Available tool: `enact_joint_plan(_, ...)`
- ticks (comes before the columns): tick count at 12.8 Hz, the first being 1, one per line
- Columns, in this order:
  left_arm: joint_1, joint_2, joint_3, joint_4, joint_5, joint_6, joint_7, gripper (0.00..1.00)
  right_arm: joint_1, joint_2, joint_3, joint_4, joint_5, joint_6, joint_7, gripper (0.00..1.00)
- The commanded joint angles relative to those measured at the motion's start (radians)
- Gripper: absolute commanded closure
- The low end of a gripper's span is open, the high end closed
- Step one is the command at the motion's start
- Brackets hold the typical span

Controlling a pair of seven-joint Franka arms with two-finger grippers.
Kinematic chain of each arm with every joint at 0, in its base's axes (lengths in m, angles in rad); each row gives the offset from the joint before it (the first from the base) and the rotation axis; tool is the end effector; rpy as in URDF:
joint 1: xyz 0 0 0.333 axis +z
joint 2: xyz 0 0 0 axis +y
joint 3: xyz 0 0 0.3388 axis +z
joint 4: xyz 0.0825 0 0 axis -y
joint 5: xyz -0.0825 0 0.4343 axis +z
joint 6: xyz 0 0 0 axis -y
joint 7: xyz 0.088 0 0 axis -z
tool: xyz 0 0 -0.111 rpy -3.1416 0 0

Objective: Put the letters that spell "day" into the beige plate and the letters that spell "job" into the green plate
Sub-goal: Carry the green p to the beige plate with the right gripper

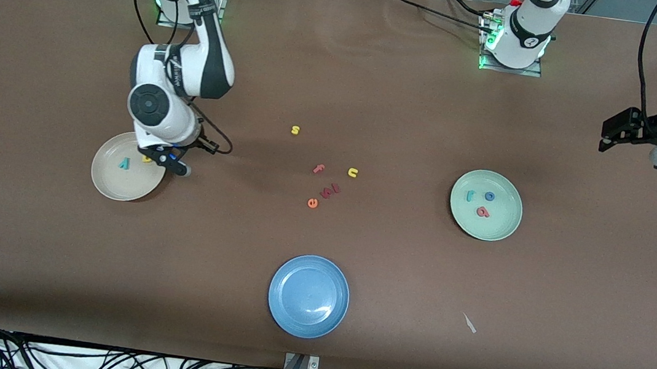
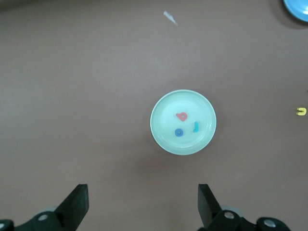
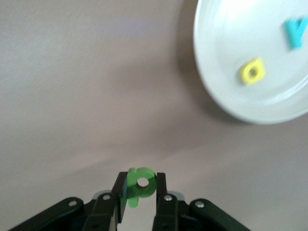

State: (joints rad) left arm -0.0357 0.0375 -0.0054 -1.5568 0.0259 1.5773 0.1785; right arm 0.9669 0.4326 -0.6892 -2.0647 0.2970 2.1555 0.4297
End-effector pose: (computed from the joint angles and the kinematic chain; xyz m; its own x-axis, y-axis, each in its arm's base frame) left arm 0.6170 -0.0224 0.6283 0.9757 -0.2179 -0.0213 -0.2184 -0.9756 -0.0223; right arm 0.5762 0.1778 0.2296 0.9283 -0.3328 -0.1657 -0.3101 -0.9390 0.1484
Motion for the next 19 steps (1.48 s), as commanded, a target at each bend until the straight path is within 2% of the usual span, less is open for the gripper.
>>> enact_joint_plan(1,-0.006,0.021,-0.002,0.112,0.014,-0.089,0.01,0.0,-0.065,0.018,-0.02,0.001,0.004,0.0,-0.196,0.93)
enact_joint_plan(7,0.002,0.028,-0.001,0.107,0.003,-0.091,-0.048,0.0,-0.224,0.124,-0.018,0.096,0.01,0.0,-0.466,0.92)
enact_joint_plan(8,-0.006,0.033,-0.001,0.112,0.005,-0.088,-0.056,0.0,-0.235,0.142,-0.018,0.112,0.014,0.001,-0.476,0.87)
enact_joint_plan(9,-0.01,0.033,-0.001,0.115,0.006,-0.088,-0.056,0.0,-0.243,0.153,-0.018,0.127,0.02,0.001,-0.47,0.74)
enact_joint_plan(10,-0.009,0.033,-0.002,0.113,0.006,-0.089,-0.056,0.0,-0.244,0.156,-0.018,0.144,0.025,-0.009,-0.462,0.08)
enact_joint_plan(11,-0.009,0.033,-0.004,0.112,0.005,-0.092,-0.056,0.0,-0.238,0.15,-0.018,0.147,0.037,-0.019,-0.444,0.0)
enact_joint_plan(19,-0.012,0.039,-0.01,0.106,0.006,-0.103,-0.063,0.0,-0.208,0.144,-0.015,0.337,0.039,-0.327,-0.278,0.0)
